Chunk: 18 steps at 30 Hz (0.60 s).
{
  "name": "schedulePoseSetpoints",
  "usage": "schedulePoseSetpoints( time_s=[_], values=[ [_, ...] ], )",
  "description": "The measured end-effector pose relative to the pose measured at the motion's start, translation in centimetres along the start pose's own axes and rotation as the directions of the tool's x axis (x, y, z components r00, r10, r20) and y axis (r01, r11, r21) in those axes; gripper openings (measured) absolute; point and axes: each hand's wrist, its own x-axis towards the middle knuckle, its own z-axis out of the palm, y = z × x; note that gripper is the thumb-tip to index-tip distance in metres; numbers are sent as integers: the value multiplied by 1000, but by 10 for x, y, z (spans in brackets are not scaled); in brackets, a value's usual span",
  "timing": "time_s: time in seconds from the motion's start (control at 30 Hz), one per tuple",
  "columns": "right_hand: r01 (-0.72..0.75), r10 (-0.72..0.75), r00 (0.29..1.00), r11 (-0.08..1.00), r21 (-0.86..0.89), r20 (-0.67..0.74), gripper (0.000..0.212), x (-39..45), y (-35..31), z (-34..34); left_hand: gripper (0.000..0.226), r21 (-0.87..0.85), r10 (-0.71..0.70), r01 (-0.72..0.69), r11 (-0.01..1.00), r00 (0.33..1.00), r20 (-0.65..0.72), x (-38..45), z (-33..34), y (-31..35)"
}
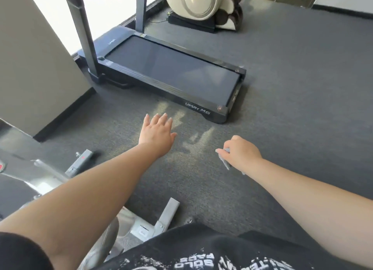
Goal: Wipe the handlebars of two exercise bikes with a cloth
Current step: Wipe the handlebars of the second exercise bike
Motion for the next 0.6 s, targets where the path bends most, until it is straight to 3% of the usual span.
schedulePoseSetpoints(
  time_s=[0.3, 0.6],
  values=[
    [85, -85, 996, 996, 31, 10, 38, 105, -47, -28, 62, -73, -99, 102, 992, 994, 39, 62, -3, -55],
    [322, -319, 945, 946, -38, 73, 37, 236, -115, -49, 63, -28, -409, 414, 910, 905, 115, 102, 15, -149]
  ],
)
